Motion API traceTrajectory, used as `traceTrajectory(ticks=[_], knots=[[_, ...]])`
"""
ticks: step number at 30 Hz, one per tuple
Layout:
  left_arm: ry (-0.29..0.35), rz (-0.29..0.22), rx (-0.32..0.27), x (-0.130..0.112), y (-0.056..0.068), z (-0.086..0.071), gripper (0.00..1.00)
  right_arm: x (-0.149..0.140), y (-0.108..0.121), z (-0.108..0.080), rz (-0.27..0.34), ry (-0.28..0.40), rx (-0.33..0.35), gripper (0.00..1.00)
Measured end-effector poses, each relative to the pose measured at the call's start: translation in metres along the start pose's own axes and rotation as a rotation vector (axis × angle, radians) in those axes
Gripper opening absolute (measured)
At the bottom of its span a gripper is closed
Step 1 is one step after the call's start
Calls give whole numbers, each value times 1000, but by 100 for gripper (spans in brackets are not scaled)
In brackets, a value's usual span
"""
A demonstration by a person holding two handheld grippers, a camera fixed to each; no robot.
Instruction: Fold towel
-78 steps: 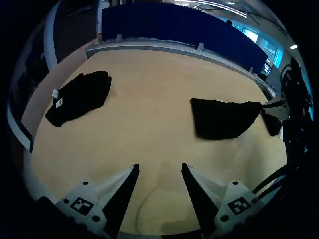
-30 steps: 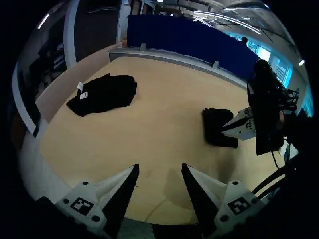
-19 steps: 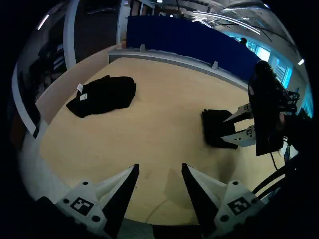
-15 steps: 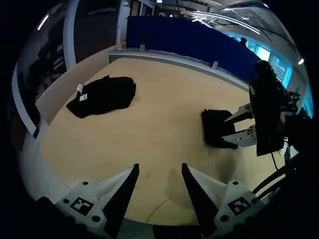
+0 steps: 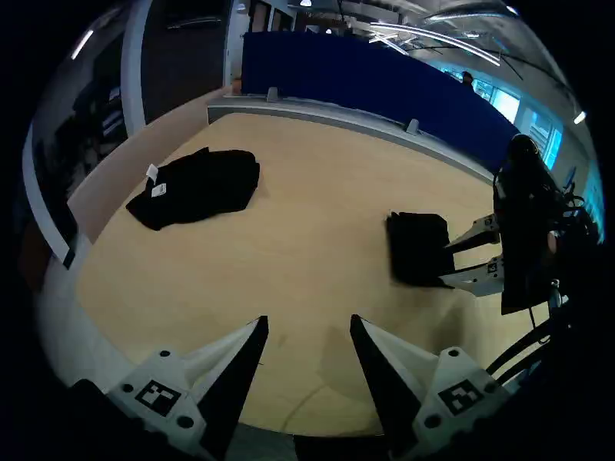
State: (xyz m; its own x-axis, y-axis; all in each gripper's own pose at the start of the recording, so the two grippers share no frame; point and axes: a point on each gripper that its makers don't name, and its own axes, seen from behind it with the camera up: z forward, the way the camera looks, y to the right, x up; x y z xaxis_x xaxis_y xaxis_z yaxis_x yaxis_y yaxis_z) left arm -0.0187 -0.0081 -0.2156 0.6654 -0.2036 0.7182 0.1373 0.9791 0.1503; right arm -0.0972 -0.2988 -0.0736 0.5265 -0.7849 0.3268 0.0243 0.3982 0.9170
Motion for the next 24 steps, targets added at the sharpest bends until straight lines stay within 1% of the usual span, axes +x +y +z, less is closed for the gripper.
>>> traceTrajectory(ticks=[10, 16, 22, 24], knots=[[-1, 11, -10, 0, 5, 4, 78, -34, 4, -14, 72, -25, -31, 75], [-2, 14, -16, 0, 8, 5, 78, -54, 7, -19, 98, -50, -45, 75], [-4, 14, -18, -2, 9, 7, 78, -64, 5, -20, 114, -64, -39, 74], [-5, 13, -20, -2, 10, 7, 78, -67, 4, -19, 115, -68, -38, 72]])
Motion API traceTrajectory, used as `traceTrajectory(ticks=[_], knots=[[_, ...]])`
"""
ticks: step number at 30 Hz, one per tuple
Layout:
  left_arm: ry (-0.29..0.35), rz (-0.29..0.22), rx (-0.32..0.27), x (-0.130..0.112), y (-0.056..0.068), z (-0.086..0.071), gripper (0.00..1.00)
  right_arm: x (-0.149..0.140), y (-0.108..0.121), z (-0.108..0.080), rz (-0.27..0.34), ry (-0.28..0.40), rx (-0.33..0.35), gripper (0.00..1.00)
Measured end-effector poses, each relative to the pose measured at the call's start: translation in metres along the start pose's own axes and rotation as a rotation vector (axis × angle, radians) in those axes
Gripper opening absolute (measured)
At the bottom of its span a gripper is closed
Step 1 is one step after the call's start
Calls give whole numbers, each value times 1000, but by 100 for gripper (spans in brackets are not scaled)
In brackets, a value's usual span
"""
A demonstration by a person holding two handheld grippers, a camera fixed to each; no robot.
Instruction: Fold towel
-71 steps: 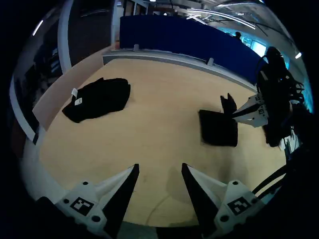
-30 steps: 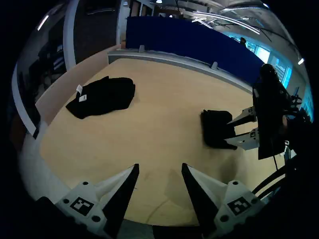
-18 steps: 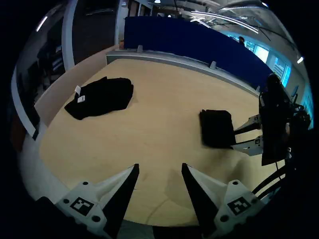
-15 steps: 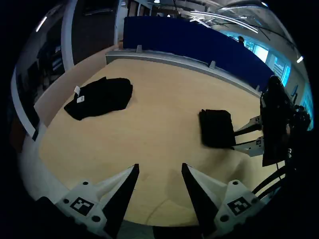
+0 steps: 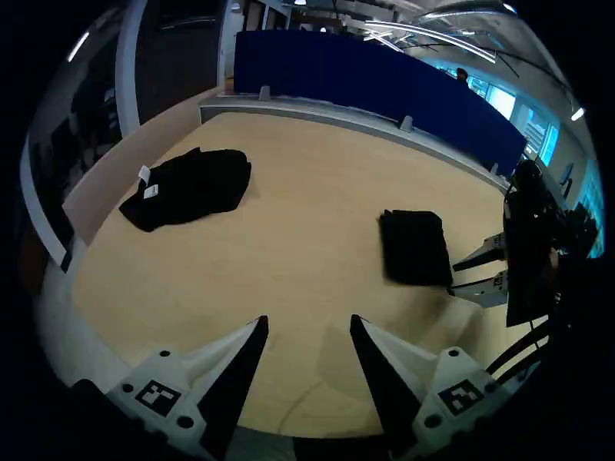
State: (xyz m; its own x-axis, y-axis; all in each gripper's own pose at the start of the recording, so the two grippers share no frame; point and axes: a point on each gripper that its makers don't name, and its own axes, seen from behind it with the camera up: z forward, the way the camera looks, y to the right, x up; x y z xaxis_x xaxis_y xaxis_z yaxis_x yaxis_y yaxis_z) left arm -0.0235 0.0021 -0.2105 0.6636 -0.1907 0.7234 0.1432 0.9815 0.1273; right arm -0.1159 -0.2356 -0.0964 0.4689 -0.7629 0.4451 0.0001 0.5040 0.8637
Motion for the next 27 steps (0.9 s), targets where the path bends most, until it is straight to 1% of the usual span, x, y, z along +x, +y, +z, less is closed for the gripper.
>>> traceTrajectory(ticks=[3, 6, 10, 16, 22, 24, 27], knots=[[-1, -1, 0, 0, 1, 0, 78, -4, -1, 2, 7, -11, 5, 66], [-2, -2, 0, -1, 1, 0, 78, -7, -2, 6, 27, -14, 10, 59], [-2, -3, -1, -1, 2, 0, 78, -6, -1, 7, 61, -8, 16, 57], [-3, -1, -2, -1, 3, 0, 78, -6, 1, 9, 91, -3, 16, 35], [-4, 2, -3, -1, 4, 1, 78, -6, 3, 9, 123, 3, 24, 20], [-5, 3, -4, -1, 5, 1, 78, -6, 3, 9, 133, 5, 27, 13], [-6, 6, -5, -1, 5, 2, 78, -6, 3, 8, 138, 12, 30, 8]])
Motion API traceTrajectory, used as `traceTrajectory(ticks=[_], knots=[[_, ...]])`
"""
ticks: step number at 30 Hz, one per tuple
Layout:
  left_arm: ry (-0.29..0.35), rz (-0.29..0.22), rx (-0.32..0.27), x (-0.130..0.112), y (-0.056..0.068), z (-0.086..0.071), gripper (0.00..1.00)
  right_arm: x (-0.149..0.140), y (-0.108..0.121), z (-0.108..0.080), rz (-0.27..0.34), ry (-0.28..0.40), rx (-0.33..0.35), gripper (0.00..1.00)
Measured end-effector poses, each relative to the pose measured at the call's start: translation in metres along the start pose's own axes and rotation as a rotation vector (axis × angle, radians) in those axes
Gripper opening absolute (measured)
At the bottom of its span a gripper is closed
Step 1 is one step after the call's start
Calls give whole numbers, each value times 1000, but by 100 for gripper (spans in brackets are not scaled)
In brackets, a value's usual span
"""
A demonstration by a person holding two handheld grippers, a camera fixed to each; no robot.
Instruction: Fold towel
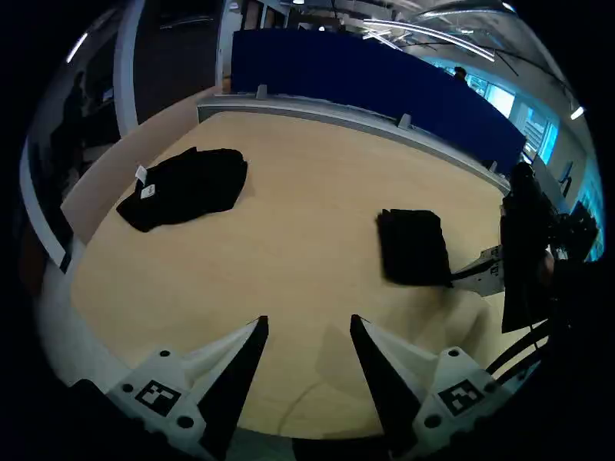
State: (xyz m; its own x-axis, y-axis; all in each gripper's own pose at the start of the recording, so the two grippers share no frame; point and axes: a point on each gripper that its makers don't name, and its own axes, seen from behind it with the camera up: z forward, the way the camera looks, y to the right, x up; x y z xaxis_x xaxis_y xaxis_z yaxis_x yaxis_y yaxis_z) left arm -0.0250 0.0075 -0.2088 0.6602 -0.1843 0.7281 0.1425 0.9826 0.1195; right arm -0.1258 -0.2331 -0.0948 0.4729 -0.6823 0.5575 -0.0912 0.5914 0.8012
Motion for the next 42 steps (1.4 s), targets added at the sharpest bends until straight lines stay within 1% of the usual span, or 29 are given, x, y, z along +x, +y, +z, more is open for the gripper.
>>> traceTrajectory(ticks=[6, 12, 21, 28, 36, 42], knots=[[-1, 9, -5, 3, 3, 2, 78, 7, -1, -6, -15, 22, -7, 6], [1, 16, -15, 8, 8, 4, 78, 29, 2, -23, -50, 66, -19, 6], [16, 35, -36, 19, 19, 7, 78, 80, 13, -65, -126, 155, -63, 6], [35, 49, -52, 31, 26, 6, 78, 113, 21, -101, -151, 213, -99, 6], [51, 72, -67, 42, 33, 7, 78, 133, 33, -136, -161, 261, -147, 6], [59, 87, -80, 49, 39, 9, 78, 135, 46, -157, -150, 276, -174, 6]])
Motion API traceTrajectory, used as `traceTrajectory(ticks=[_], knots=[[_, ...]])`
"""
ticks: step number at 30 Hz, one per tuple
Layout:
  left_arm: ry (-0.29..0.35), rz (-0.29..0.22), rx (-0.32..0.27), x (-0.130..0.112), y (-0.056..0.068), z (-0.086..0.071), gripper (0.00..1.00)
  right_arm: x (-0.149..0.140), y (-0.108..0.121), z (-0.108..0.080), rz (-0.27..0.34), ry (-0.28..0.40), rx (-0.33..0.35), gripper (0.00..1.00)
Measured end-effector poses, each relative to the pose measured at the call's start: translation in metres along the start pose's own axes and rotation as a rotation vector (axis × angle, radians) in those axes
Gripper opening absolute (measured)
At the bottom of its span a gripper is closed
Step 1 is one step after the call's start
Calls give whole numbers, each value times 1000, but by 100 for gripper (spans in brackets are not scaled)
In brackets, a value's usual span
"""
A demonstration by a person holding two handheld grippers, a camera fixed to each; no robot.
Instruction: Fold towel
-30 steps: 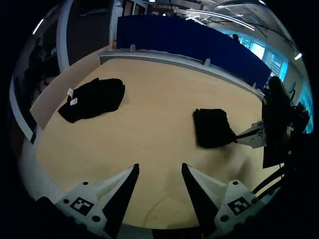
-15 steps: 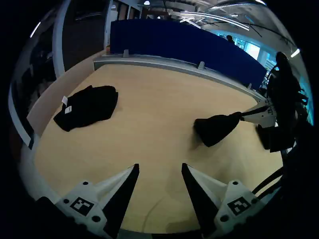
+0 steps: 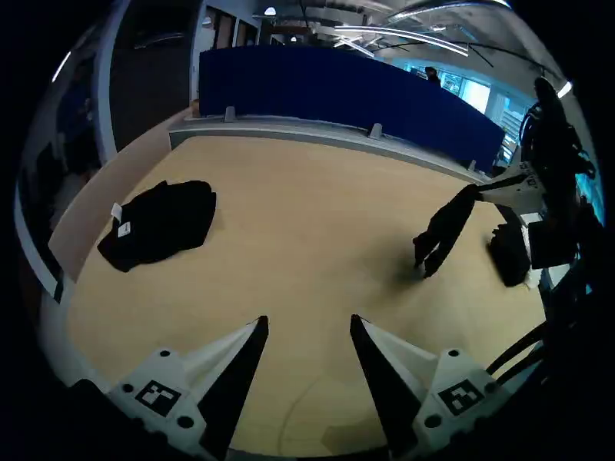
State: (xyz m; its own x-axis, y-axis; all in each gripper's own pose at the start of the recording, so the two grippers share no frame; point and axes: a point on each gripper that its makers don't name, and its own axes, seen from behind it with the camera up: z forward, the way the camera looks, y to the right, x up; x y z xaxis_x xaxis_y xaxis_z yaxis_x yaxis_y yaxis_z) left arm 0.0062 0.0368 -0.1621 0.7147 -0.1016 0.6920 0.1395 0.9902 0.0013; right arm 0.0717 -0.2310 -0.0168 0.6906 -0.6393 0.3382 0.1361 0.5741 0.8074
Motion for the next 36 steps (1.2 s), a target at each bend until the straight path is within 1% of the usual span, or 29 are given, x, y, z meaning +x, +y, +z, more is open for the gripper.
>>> traceTrajectory(ticks=[3, 12, 21, 28, 36], knots=[[1, 5, -7, 3, 2, 1, 78, -1, 10, -8, 9, 3, -15, 6], [5, 15, -20, 11, 9, 2, 78, -9, 51, -37, 38, 2, -76, 6], [2, 32, -31, 15, 19, 7, 78, -28, 88, -64, 74, -11, -126, 6], [-5, 45, -32, 16, 24, 10, 78, -44, 123, -83, 108, -17, -170, 6], [-15, 39, -29, 18, 28, 14, 78, -60, 163, -102, 118, -33, -222, 6]])
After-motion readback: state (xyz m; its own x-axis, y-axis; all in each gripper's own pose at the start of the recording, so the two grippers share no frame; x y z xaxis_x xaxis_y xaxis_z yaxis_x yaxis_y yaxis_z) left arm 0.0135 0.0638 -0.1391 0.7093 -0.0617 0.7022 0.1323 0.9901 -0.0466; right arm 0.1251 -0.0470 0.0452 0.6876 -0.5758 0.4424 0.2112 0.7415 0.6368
